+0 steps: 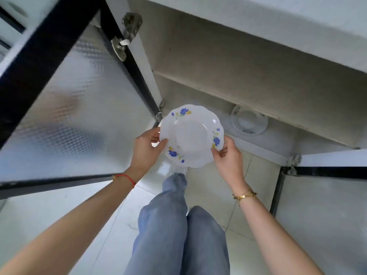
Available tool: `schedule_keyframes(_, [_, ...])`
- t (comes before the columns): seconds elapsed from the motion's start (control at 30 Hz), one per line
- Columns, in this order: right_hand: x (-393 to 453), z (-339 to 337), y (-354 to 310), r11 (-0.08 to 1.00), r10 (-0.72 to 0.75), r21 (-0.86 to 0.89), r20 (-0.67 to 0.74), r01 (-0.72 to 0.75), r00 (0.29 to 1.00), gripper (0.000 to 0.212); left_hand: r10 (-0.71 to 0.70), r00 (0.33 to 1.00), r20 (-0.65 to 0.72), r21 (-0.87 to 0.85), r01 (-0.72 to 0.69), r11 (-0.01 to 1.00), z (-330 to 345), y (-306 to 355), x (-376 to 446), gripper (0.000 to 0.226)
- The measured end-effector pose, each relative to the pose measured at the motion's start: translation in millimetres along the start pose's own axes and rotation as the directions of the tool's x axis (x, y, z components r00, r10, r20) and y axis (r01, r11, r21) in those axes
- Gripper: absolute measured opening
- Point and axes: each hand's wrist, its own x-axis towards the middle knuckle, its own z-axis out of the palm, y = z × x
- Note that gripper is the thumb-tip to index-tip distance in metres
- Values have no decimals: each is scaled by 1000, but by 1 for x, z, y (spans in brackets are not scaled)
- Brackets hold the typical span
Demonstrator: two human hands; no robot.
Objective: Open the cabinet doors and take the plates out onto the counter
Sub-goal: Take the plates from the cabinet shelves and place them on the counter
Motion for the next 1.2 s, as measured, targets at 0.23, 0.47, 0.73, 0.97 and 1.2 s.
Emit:
schedule_keyframes(0.23, [-107,-120,-134,998,-10,69,31,8,999,34,-62,997,-39,49,64,997,-112,139,-103,30])
schedule_keyframes(0.47, [-189,-214,-226,998,1,67,-21,1,1000,40,-50,999,-12,-13,50,999,-182,242,-180,28])
schedule_keyframes(0.73, [-231,-275,-270,996,-20,88,-44,24,999,42,78,996,-50,-19,-80,997,-216,301,-217,29])
schedule_keyframes(0.97, [-224,-303,-291,994,-74,73,-106,82,992,42,164,986,-12,-33,-164,986,-230,334,-205,29])
schedule_keyframes(1.2, [-173,-313,-312,989,-85,113,-128,100,988,36,187,982,-18,-74,-188,979,-235,358,-151,29])
